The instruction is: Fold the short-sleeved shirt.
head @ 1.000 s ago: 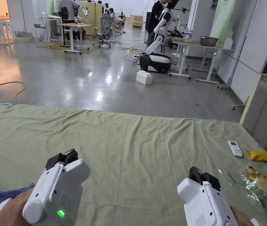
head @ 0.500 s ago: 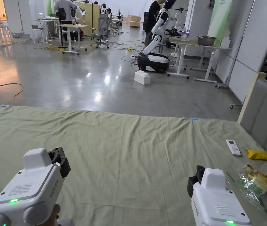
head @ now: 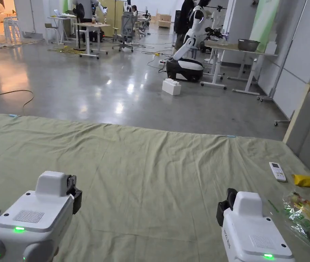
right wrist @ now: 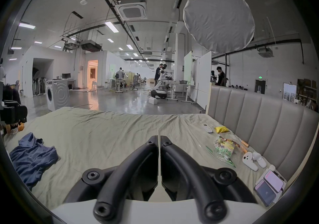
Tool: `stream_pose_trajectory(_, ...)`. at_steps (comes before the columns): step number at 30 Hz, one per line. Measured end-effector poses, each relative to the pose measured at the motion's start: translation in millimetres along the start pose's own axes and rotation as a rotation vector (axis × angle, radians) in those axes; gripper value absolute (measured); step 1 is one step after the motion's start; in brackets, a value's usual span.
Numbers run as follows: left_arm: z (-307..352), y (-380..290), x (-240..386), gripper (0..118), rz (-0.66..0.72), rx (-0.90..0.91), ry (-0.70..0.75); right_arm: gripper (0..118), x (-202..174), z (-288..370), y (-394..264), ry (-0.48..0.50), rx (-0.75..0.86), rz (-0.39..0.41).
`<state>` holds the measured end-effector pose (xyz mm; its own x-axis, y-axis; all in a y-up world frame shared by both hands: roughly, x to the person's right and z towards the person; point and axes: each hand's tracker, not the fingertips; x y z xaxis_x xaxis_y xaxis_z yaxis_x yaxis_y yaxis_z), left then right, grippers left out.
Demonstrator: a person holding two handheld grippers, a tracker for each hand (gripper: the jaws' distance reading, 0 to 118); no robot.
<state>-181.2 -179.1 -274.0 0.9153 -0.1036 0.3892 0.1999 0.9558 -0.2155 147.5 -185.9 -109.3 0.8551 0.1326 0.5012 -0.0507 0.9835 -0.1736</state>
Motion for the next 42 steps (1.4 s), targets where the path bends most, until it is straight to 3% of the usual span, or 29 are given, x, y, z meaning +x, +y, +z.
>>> stream_pose_trajectory(3,6,-14,-36,6,0.004,-0.085,-0.001,3,-3,-2,0,0.018,-0.001,0.021)
stream_pose_trajectory(7,11,-34,-104,6,0.162,-0.22,0.043,3,-9,-8,-4,0.034,-0.022,0.023)
stream_pose_trajectory(11,17,-60,-157,6,0.222,-0.382,0.082,3,-21,-12,-12,0.063,-0.046,0.014)
stream_pose_trajectory(17,4,-95,-203,7,0.163,-0.564,0.161,3,-40,-17,-19,0.104,-0.07,0.02)
stream_pose_trajectory(19,-2,-108,-215,22,0.171,-0.603,0.179,3,-44,-19,-22,0.112,-0.076,0.026)
stream_pose_trajectory(20,-6,-114,-219,41,0.169,-0.623,0.197,3,-46,-20,-23,0.118,-0.081,0.03)
stream_pose_trajectory(21,-8,-119,-224,74,0.174,-0.654,0.202,3,-48,-21,-24,0.119,-0.086,0.039)
stream_pose_trajectory(22,-10,-124,-226,92,0.18,-0.672,0.2,3,-50,-21,-26,0.122,-0.09,0.048)
stream_pose_trajectory(24,-15,-135,-229,104,0.192,-0.69,0.196,3,-53,-24,-29,0.128,-0.1,0.067)
stream_pose_trajectory(28,-35,-158,-241,103,0.23,-0.773,0.216,3,-58,-26,-35,0.129,-0.124,0.076)
stream_pose_trajectory(31,-49,-178,-245,96,0.177,-0.822,0.232,3,-62,-28,-41,0.128,-0.146,0.09)
stream_pose_trajectory(36,-52,-178,-249,92,0.204,-0.808,0.206,3,-67,-30,-48,0.122,-0.166,0.1)
stream_pose_trajectory(38,-48,-176,-248,78,0.192,-0.803,0.17,3,-69,-31,-49,0.123,-0.172,0.099)
stream_pose_trajectory(41,-47,-174,-241,41,0.136,-0.765,0.147,3,-74,-31,-52,0.129,-0.18,0.101)
stream_pose_trajectory(42,-47,-173,-238,23,0.106,-0.762,0.149,3,-76,-30,-53,0.132,-0.184,0.103)
